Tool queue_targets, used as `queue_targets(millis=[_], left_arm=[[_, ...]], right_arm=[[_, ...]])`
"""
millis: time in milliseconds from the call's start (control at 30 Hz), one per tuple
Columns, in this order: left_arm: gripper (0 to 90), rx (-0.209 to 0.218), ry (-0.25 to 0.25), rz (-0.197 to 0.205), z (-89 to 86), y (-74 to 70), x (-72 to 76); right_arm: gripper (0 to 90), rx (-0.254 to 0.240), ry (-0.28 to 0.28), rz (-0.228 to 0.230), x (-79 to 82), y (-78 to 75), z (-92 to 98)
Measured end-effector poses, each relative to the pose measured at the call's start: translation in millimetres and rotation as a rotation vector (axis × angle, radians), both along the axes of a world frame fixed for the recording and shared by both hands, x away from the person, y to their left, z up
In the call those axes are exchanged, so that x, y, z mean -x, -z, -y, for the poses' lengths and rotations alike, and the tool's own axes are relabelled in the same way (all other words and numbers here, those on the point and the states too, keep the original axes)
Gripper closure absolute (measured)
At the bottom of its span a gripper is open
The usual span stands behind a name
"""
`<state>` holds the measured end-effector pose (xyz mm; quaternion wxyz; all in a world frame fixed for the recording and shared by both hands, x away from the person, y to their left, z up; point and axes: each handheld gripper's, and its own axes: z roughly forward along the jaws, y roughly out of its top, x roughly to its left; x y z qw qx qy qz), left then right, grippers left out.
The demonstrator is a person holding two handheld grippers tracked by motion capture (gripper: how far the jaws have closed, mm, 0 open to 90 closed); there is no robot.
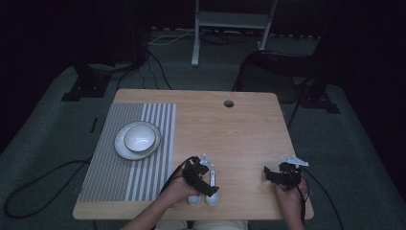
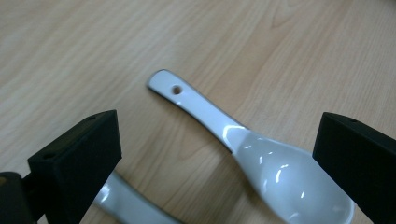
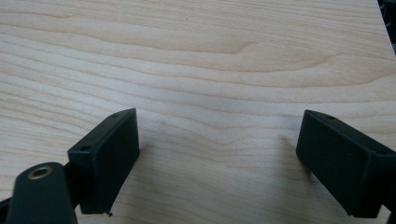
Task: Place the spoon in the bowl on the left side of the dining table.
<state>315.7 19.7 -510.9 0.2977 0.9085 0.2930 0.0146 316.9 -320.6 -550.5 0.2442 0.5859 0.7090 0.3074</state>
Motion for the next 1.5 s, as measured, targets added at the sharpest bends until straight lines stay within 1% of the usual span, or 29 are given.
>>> queue_targets(millis=[67, 100, 133, 233, 267, 333, 367, 433, 500, 533, 567, 600, 700, 733, 767, 833, 900, 967, 1000, 1067, 1100, 1133, 1167, 1233, 1267, 1333, 1433, 1467, 1500], left_arm=[[1.4, -0.009, 0.007, -0.002, 2.0, 0.9, -0.2], [1.4, -0.025, 0.019, 0.003, 5.1, 2.3, 0.1], [4.4, -0.025, 0.023, -0.002, 6.3, 2.8, -0.3], [4.4, -0.041, 0.017, -0.008, 10.3, 6.2, -1.5], [4.4, -0.041, 0.006, -0.013, 11.4, 7.7, -2.0], [4.5, -0.045, 0.009, -0.025, 13.1, 10.0, -2.9], [5.7, -0.049, 0.008, -0.023, 13.7, 10.7, -3.0], [6.4, -0.064, 0.01, -0.032, 15.7, 12.6, -3.7], [7.7, -0.067, 0.007, -0.023, 17.4, 12.8, -3.7], [11.5, -0.06, 0.012, -0.027, 17.7, 12.2, -4.3], [12.5, -0.059, 0.016, -0.032, 18.4, 12.0, -5.0], [12.6, -0.064, 0.014, -0.027, 19.7, 12.1, -5.0], [15.1, -0.068, 0.035, -0.02, 22.7, 11.7, -4.1], [15.2, -0.078, 0.043, -0.008, 24.1, 11.8, -3.1], [17.1, -0.076, 0.043, 0.005, 25.1, 11.8, -2.0], [24.7, -0.078, 0.046, 0.022, 26.4, 11.3, -1.3], [34.1, -0.086, 0.048, 0.044, 27.2, 10.7, -1.0], [38.6, -0.096, 0.051, 0.059, 28.6, 10.1, -1.2], [44.5, -0.099, 0.051, 0.062, 28.9, 9.8, -1.8], [48.6, -0.104, 0.052, 0.06, 29.1, 9.2, -2.8], [48.6, -0.106, 0.051, 0.066, 30.1, 9.1, -3.5], [52.4, -0.107, 0.052, 0.067, 30.5, 9.0, -3.7], [53.9, -0.105, 0.052, 0.066, 30.8, 8.9, -3.8], [58.2, -0.111, 0.062, 0.081, 31.6, 9.0, -3.3], [60.5, -0.105, 0.063, 0.076, 31.6, 8.9, -3.6], [64.4, -0.107, 0.062, 0.078, 32.1, 8.8, -3.8], [67.5, -0.101, 0.059, 0.074, 32.9, 8.9, -4.2], [69.5, -0.101, 0.066, 0.074, 33.3, 8.9, -4.2], [73.4, -0.099, 0.067, 0.075, 33.8, 9.0, -3.9]], right_arm=[[12.6, 0.0, 0.0, 0.0, 0.0, 0.0, 0.0], [12.6, 0.0, 0.0, 0.0, 0.0, 0.0, 0.0], [12.6, 0.0, 0.0, 0.0, 0.0, 0.0, 0.0], [12.6, 0.0, 0.0, 0.0, 0.0, 0.0, 0.0], [12.6, 0.0, 0.0, 0.0, 0.0, 0.0, 0.0], [12.6, 0.0, 0.0, 0.0, 0.0, 0.0, 0.0], [12.6, 0.0, -0.001, 0.001, 0.0, 0.0, 0.0], [12.6, 0.0, 0.0, 0.001, 0.0, 0.0, 0.0], [12.6, 0.0, 0.0, 0.0, 0.0, 0.0, 0.0], [12.6, 0.0, 0.0, 0.0, 0.0, 0.0, 0.0], [12.6, 0.0, 0.0, 0.0, 0.0, 0.0, 0.0], [12.6, 0.0, 0.0, 0.0, 0.0, 0.0, 0.0], [12.6, 0.001, -0.001, 0.001, 0.0, 0.0, 0.0], [12.6, 0.0, 0.0, 0.0, 0.0, 0.0, 0.0], [12.6, 0.0, 0.0, 0.0, 0.1, 0.0, -0.1], [12.6, 0.0, 0.0, 0.001, 0.0, 0.0, 0.0], [12.6, 0.0, 0.0, 0.0, 0.1, 0.0, -0.1], [12.6, 0.0, 0.0, 0.0, 0.1, 0.0, 0.0], [12.6, 0.0, 0.0, 0.0, 0.1, 0.0, -0.1], [12.6, 0.0, 0.0, 0.0, 0.1, 0.0, 0.0], [12.7, -0.001, 0.001, 0.0, 0.1, 0.0, -0.1], [12.6, 0.0, 0.0, 0.0, 0.1, 0.0, -0.1], [12.6, 0.0, 0.0, 0.0, 0.0, 0.0, 0.0], [12.6, 0.0, 0.0, 0.0, 0.1, 0.0, -0.1], [12.6, 0.0, 0.0, 0.001, 0.0, 0.0, -0.1], [12.6, 0.0, 0.0, 0.0, 0.1, 0.0, 0.0], [12.6, 0.0, 0.0, 0.001, 0.0, 0.0, 0.0], [12.6, 0.0, 0.0, 0.001, 0.0, 0.0, -0.1], [12.6, 0.0, 0.0, 0.001, 0.0, 0.0, -0.1]])
